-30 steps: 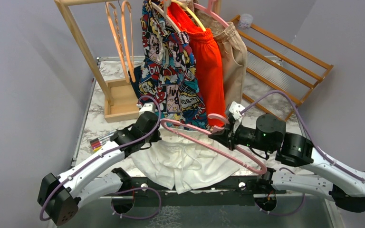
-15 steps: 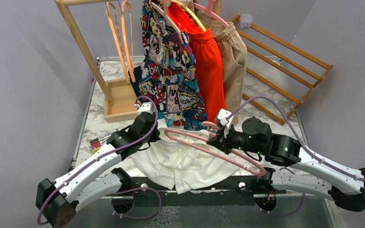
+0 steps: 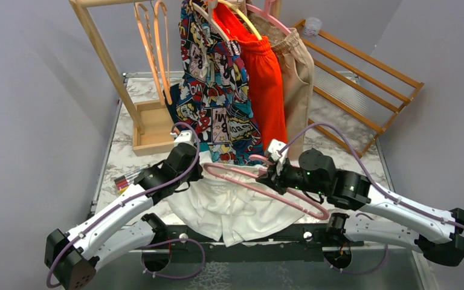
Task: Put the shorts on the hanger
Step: Pick up the shorts from the center of the board, then hang the shorts on the hanger.
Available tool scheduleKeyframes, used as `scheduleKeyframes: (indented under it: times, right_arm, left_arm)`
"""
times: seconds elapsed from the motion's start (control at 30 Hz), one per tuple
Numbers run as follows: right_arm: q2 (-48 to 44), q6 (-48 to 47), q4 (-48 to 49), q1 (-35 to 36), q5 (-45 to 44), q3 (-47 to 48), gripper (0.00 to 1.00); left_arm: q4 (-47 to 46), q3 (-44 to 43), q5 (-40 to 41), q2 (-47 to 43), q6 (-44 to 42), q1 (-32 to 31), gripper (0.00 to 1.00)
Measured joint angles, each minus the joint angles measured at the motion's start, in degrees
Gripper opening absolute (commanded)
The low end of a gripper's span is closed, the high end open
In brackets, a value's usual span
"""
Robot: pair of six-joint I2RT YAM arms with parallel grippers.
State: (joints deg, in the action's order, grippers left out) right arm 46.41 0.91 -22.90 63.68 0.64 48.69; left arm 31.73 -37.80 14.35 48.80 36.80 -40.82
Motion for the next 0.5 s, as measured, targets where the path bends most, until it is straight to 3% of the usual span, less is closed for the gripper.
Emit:
scheduleKeyframes:
  times: [0.27,0.5]
  right_arm:
    - [4.2,-0.6,-1.1,0.0,2.1,-0.1,0.01]
    - [4.4,-0.2,4.4,0.0,2.4,-3.1,0.01]
  left_arm:
    - [1.8,-2.8,-1.0,-0.2,-1.7,0.0,0.00]
    - [1.9,-7.9,-7.0,-1.3,-3.7,0.0,0.00]
